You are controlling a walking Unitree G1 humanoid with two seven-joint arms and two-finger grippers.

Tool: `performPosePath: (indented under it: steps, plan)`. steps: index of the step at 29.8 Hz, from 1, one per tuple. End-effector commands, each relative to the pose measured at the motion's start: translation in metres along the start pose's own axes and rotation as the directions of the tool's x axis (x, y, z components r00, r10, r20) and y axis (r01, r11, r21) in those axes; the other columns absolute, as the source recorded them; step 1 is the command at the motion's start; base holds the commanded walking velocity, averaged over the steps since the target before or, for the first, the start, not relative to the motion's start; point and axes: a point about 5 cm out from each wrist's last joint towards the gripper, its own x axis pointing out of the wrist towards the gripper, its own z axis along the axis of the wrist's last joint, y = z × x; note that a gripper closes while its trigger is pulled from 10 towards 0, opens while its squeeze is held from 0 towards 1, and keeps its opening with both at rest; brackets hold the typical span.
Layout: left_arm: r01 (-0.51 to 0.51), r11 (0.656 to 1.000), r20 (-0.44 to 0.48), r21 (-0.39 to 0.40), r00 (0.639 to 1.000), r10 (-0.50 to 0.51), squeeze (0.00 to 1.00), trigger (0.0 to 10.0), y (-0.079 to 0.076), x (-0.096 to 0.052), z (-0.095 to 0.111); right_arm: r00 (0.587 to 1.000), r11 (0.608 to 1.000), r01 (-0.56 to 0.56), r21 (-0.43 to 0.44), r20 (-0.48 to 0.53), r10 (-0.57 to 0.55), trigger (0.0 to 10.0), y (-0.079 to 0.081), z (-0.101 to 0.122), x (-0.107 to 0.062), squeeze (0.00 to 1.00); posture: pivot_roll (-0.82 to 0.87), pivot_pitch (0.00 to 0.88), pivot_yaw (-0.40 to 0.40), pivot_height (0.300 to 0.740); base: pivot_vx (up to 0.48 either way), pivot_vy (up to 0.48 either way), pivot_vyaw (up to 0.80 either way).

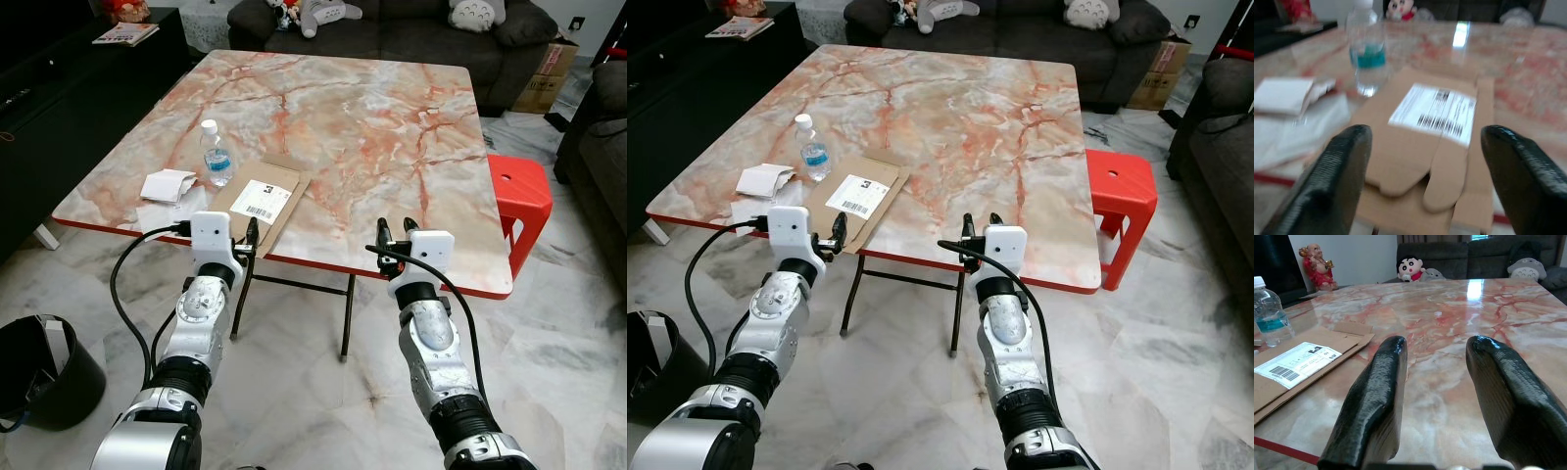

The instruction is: Picking trash to rubbish bin

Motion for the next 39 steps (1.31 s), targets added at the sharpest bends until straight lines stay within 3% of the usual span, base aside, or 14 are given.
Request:
performPosePath:
  steps: [1, 5, 6, 7, 20, 26, 28, 36, 39]
  plan:
    - [-0.034, 0.999, -0.035, 0.015, 0.999, 0.034, 1.00, 10.0, 0.007, -0.004, -0.006, 1.000, 1.000, 0.004, 0.007, -0.004, -0.004, 10.0, -0.001, -0.001, -0.002, 0.00, 0.13, 0.112, -0.008, 0.740, 0.000, 0.000, 0.00]
    - [-0.056, 0.998, -0.059, -0.017, 0.997, 0.055, 1.00, 10.0, 0.011, -0.006, -0.010, 1.000, 1.000, 0.000, 0.009, -0.005, 0.000, 10.0, 0.001, -0.002, -0.002, 0.00, 0.13, 0.120, -0.009, 0.740, 0.000, 0.000, 0.00]
    - [-0.052, 0.998, -0.064, -0.028, 0.997, 0.050, 0.89, 10.0, 0.010, -0.007, -0.010, 1.000, 1.000, -0.001, 0.009, -0.005, 0.001, 10.0, 0.001, -0.001, -0.001, 0.00, 0.13, 0.124, -0.013, 0.740, 0.000, 0.000, 0.00]
    - [-0.044, 0.999, -0.070, -0.018, 0.997, 0.043, 0.00, 10.0, 0.010, -0.009, -0.012, 1.000, 1.000, -0.004, 0.008, -0.005, 0.004, 10.0, 0.001, -0.001, -0.001, 0.00, 0.13, 0.124, -0.013, 0.740, 0.000, 0.000, 0.00]
    - [-0.090, 0.995, -0.087, -0.038, 0.992, 0.087, 0.00, 10.0, 0.016, -0.021, -0.015, 1.000, 1.000, -0.005, 0.011, -0.003, 0.005, 10.0, 0.001, -0.001, -0.001, 0.00, 0.14, 0.127, -0.013, 0.740, 0.000, 0.000, 0.00]
    - [-0.140, 0.966, -0.129, -0.216, 0.985, 0.114, 0.00, 10.0, 0.019, -0.026, -0.021, 1.000, 1.000, -0.015, 0.009, -0.005, 0.015, 10.0, 0.002, -0.001, 0.000, 0.00, 0.14, 0.129, -0.018, 0.740, 0.000, 0.000, 0.00]
    - [-0.099, 0.936, -0.090, -0.336, 0.993, 0.073, 0.00, 10.0, 0.016, -0.027, -0.015, 1.000, 1.000, -0.014, 0.009, -0.002, 0.014, 10.0, 0.001, 0.000, 0.000, 0.00, 0.14, 0.129, -0.018, 0.740, 0.000, 0.000, 0.00]
    - [-0.145, 0.914, -0.144, -0.378, 0.985, 0.096, 0.00, 10.0, 0.020, -0.032, -0.023, 1.000, 1.000, -0.017, 0.010, -0.005, 0.017, 10.0, 0.003, -0.001, 0.000, 0.00, 0.15, 0.132, -0.022, 0.740, 0.000, 0.000, 0.00]
    - [-0.153, 0.887, -0.188, -0.435, 0.979, 0.077, 0.00, 10.0, 0.017, -0.029, -0.028, 1.000, 1.000, -0.024, 0.009, -0.004, 0.024, 10.0, 0.004, 0.000, 0.000, 0.00, 0.15, 0.132, -0.025, 0.740, 0.000, 0.000, 0.00]
